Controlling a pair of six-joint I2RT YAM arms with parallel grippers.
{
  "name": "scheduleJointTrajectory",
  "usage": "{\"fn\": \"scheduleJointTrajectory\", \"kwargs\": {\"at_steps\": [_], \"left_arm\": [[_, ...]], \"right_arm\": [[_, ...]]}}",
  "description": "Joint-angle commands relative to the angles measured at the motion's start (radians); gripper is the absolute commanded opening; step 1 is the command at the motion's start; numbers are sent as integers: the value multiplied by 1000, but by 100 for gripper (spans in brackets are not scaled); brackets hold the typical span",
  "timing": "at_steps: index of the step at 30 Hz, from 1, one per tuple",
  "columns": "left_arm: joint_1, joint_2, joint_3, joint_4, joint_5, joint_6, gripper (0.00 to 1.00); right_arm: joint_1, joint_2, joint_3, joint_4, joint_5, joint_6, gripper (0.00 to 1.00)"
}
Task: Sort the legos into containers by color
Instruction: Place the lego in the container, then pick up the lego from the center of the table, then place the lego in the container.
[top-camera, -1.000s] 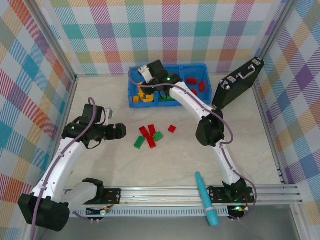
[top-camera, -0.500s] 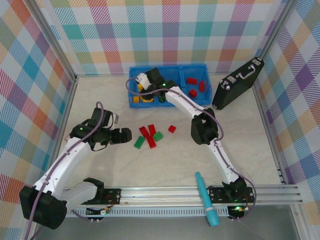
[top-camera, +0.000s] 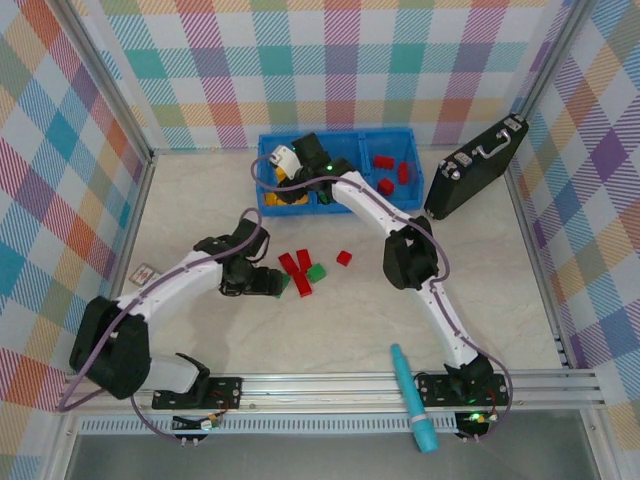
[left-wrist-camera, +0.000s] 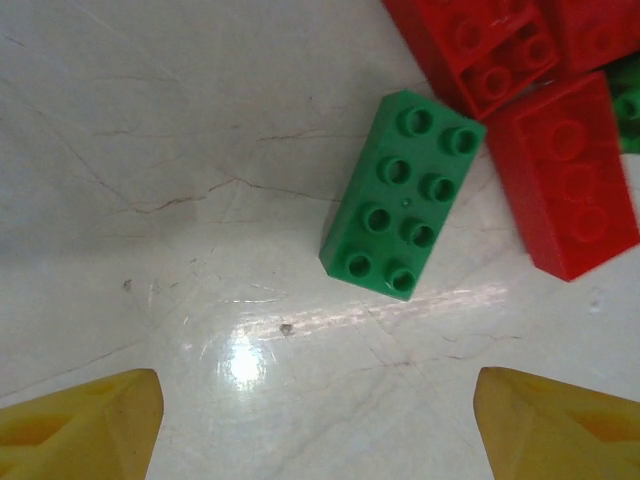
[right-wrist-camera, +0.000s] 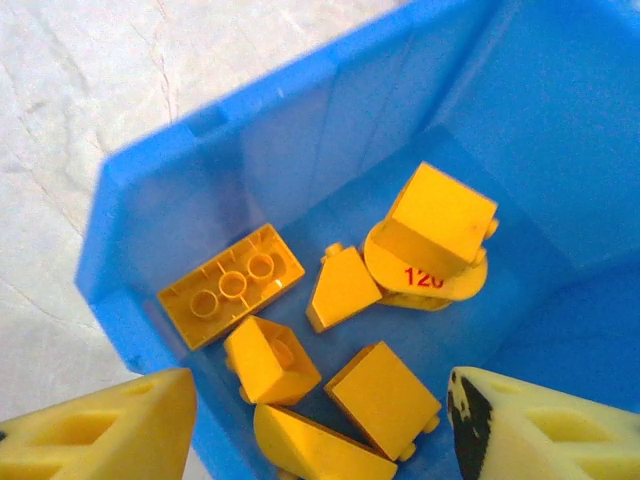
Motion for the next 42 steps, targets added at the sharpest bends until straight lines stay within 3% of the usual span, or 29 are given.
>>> {"fn": "scheduleJointTrajectory", "kwargs": {"at_steps": [1, 13, 17, 22, 24, 32, 42], "left_arm": [[-41, 73, 40, 39, -35, -4, 80], [-95, 332, 165, 43, -99, -10, 68], [-95, 390, 188, 31, -67, -16, 55], [-107, 411, 195, 31, -30, -30, 31], [-117, 413, 204, 17, -28, -31, 26], [-145, 365, 363, -138, -39, -7, 21], [-149, 463, 848, -331, -37, 64, 19]], "right_arm": [[0, -143, -34, 21, -24, -31, 69], [-27, -486, -432, 109, 61, -43, 70], [-46, -604, -591, 144, 104, -8, 70], [-80, -726, -749, 162, 162, 44, 70], [-98, -767, -808, 156, 166, 79, 70], [-135, -970, -1108, 155, 206, 206, 73], [-144, -1272, -1426, 132, 172, 388, 78]]}}
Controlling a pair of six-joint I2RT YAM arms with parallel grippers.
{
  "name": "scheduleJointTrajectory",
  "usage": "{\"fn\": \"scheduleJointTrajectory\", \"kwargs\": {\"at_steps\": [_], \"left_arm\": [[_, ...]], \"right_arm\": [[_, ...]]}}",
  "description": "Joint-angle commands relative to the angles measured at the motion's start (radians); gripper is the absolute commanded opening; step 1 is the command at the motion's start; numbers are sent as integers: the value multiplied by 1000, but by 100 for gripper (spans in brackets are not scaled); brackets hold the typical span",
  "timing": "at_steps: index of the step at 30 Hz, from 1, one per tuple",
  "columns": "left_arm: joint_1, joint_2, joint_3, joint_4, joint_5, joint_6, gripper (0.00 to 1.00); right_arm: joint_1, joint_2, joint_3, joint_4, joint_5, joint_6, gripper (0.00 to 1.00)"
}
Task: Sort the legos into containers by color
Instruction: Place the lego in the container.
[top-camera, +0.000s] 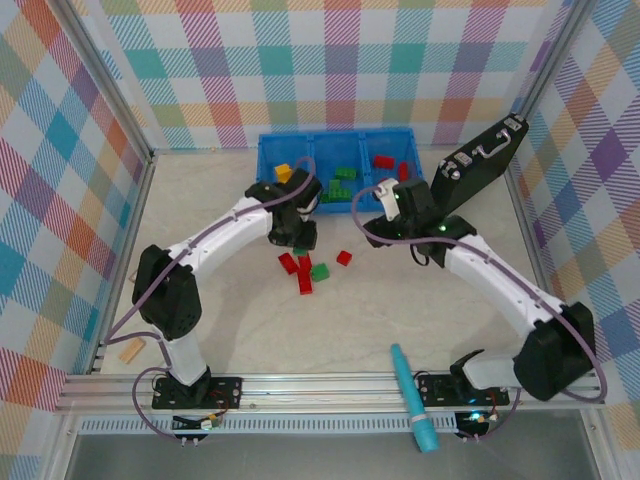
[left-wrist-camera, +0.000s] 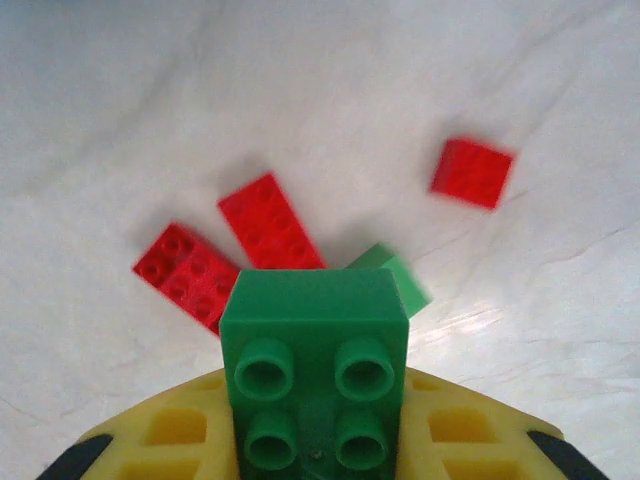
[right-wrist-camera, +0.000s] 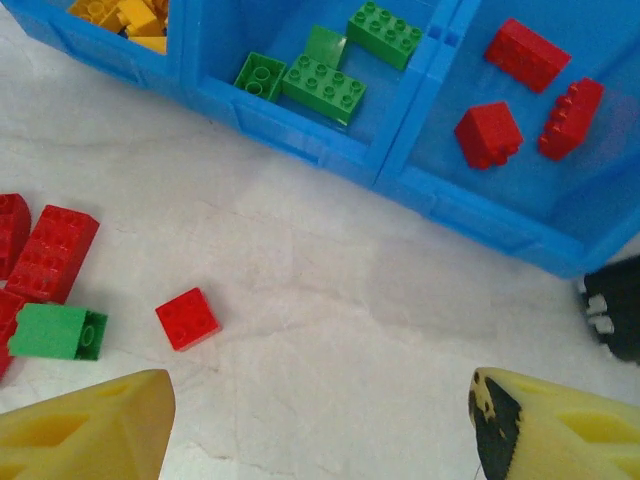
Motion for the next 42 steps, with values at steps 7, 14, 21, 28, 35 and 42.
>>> {"fn": "scheduleJointTrajectory", "kwargs": {"at_steps": [7, 14, 21, 28, 35, 42], "left_arm": [[-7, 277, 474, -121, -25, 91, 18], [6, 528, 831, -156, -59, 108, 17], [60, 615, 878, -76, -51, 64, 18], [97, 666, 891, -37, -19, 29, 27], [126, 693, 918, 2, 7, 13, 46], [130, 641, 919, 95, 30, 5, 54]], "right_arm": [[-6, -192, -205, -43, -100, 214, 78], [-1, -276, -318, -54, -170, 321, 79], [22, -284, -372, -60, -190, 355, 79], [51, -241, -376, -5, -213, 378, 79], [96, -189, -349, 47, -195, 386, 78], [162, -108, -304, 63, -190, 375, 79]]}}
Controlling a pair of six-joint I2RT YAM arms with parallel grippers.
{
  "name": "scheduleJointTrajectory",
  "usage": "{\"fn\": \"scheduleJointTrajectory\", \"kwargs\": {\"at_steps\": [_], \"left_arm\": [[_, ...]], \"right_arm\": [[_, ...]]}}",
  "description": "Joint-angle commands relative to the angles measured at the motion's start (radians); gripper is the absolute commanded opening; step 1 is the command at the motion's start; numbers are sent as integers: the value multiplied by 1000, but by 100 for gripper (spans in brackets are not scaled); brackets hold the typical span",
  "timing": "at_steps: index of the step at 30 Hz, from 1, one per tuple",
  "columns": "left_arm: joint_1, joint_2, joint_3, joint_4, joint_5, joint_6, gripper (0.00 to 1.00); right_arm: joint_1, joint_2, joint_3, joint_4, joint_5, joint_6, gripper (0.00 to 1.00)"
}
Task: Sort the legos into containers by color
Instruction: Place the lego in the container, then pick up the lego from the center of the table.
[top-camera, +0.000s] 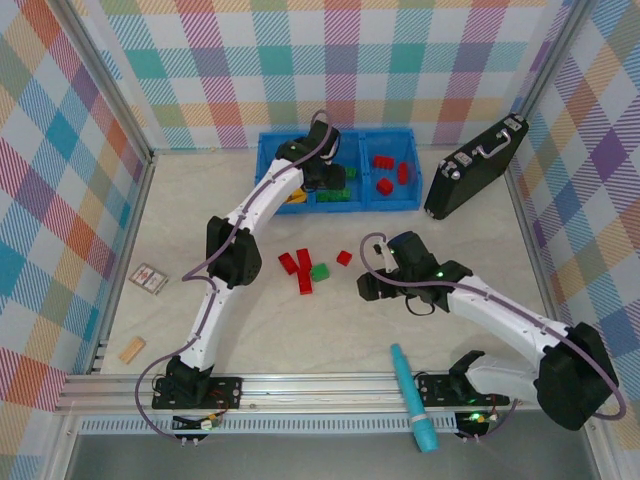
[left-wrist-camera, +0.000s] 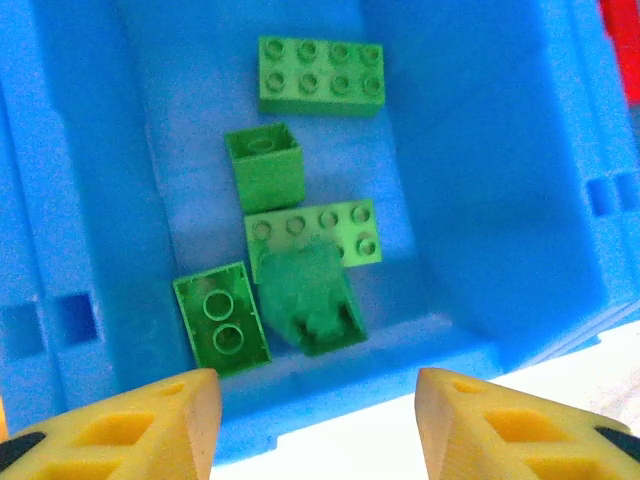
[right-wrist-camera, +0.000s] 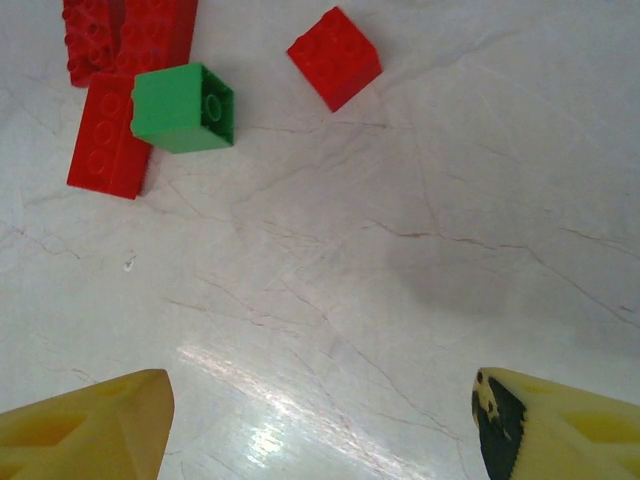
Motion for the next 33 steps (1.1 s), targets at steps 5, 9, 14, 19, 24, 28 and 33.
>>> {"fn": "scheduleJointTrajectory", "kwargs": {"at_steps": [5, 9, 14, 19, 24, 28, 33], "left_arm": [[8, -116, 32, 34, 36, 1, 56], [9, -218, 26, -4, 20, 50, 56], [15, -395, -48, -26, -50, 135, 60], [55, -609, -233, 2, -72, 186, 65], [109, -790, -399, 14, -93, 211, 67], [126, -912, -462, -17, -112, 226, 68], [127, -1040, -528, -41, -176, 252, 72]], "right_arm": [[56, 88, 96, 46, 10, -19, 79], [73, 152, 142, 91, -5, -20, 80], [120, 276, 229, 112, -9, -30, 80], [171, 412, 331, 103, 4, -32, 81], [187, 505, 402, 82, 16, -12, 81], [190, 558, 456, 44, 46, -12, 80], [192, 620, 508, -6, 83, -12, 78]]}}
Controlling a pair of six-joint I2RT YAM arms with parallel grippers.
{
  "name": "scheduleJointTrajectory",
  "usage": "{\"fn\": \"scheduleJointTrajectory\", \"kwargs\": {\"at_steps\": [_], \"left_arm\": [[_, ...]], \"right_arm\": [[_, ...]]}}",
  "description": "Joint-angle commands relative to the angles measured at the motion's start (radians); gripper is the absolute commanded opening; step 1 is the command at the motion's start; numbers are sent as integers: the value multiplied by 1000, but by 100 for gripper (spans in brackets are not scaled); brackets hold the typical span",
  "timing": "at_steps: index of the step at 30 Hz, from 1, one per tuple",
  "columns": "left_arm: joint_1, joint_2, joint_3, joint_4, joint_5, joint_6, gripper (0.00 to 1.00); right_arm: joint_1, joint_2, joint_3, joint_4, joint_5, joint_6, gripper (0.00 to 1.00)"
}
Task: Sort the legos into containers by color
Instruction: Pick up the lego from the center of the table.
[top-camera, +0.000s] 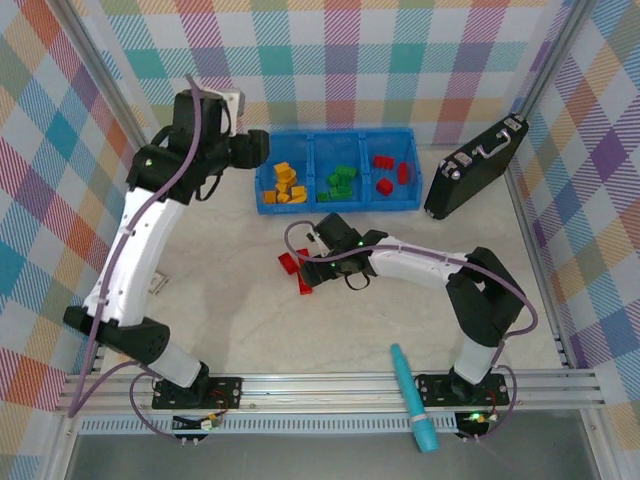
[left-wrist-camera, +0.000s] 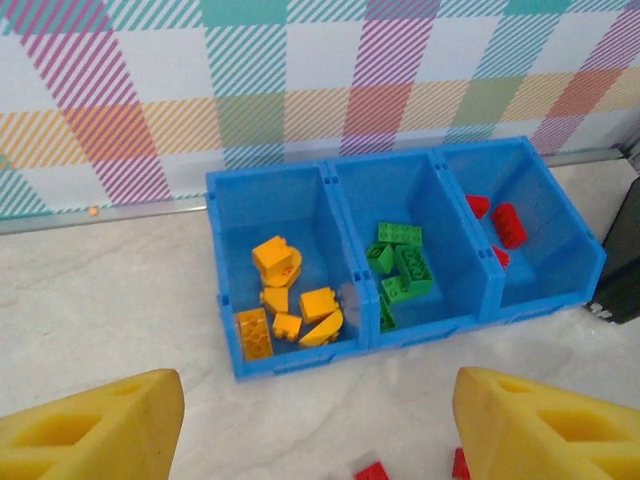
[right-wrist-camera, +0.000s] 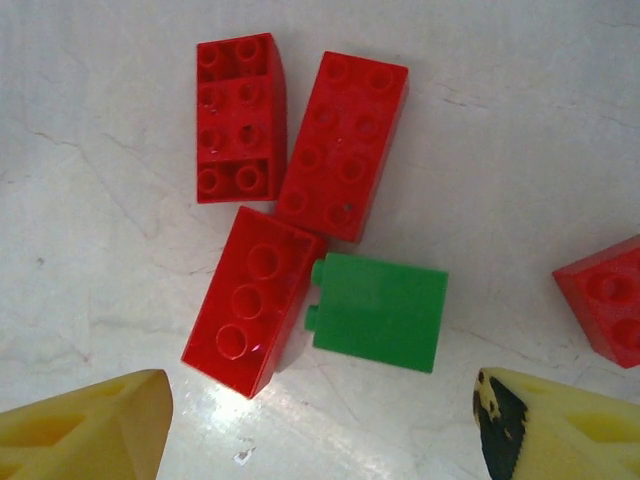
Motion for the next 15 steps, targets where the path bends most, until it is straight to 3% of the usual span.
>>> {"fn": "scheduleJointTrajectory", "kwargs": {"at_steps": [1, 7, 15], "left_arm": [[1, -99, -13, -40, -71, 42, 73], [7, -175, -61, -61, -141, 72, 75], [8, -206, -34, -66, -135, 75, 76]], "right_arm": [[5, 46, 52, -60, 36, 2, 78], [5, 114, 105, -96, 56, -5, 74], [5, 166, 141, -130, 67, 6, 68]]}}
